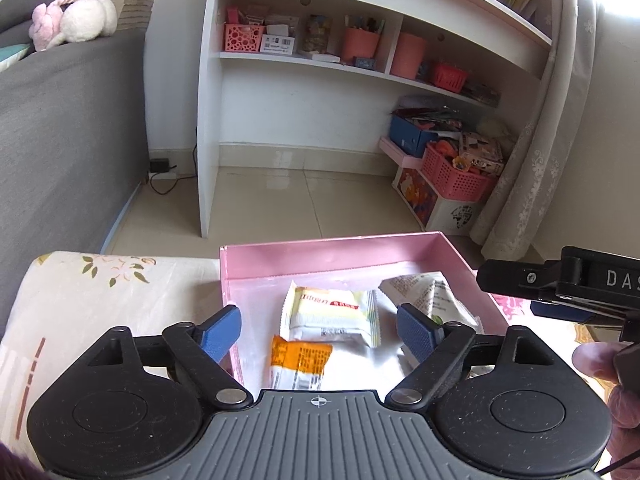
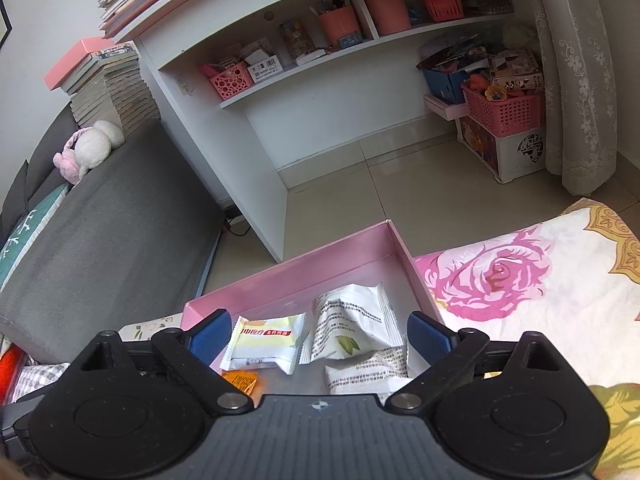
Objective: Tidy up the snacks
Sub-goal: 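Withdraw both tools from the box back toward the snack pile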
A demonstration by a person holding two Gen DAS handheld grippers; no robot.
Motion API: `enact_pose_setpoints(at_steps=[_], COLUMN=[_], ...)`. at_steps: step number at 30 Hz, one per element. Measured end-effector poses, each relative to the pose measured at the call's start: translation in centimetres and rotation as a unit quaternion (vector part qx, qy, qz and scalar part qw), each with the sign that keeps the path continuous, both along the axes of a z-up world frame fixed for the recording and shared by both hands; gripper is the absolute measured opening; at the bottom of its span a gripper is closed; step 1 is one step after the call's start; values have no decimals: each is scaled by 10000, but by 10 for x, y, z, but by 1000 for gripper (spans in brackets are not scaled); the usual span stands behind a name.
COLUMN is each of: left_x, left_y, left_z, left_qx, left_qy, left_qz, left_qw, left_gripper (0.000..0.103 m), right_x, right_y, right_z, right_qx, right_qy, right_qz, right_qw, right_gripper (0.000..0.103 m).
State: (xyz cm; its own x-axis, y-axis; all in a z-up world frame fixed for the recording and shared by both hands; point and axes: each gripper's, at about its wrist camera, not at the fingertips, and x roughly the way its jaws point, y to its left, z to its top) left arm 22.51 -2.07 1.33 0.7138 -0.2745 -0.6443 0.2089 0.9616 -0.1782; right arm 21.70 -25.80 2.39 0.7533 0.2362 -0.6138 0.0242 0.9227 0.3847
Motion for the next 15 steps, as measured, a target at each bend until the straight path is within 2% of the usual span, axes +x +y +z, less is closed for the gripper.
enact_pose_setpoints(at_steps=[7, 15], left_x=[-27, -61], left_y=[5, 10], left_z=[8, 17], left_qx=[8, 62], left_qy=[173, 194], left_qz=[-68, -191], left_qw=[9998, 9996], left_gripper=[91, 95], right_x=[-29, -64], right_y=[0, 7], right_z=[12, 25], right_qx=[-84, -215], right_qy=[14, -26], right_qz=[22, 95], right_qw=[10000, 9997], right_gripper=[90, 92])
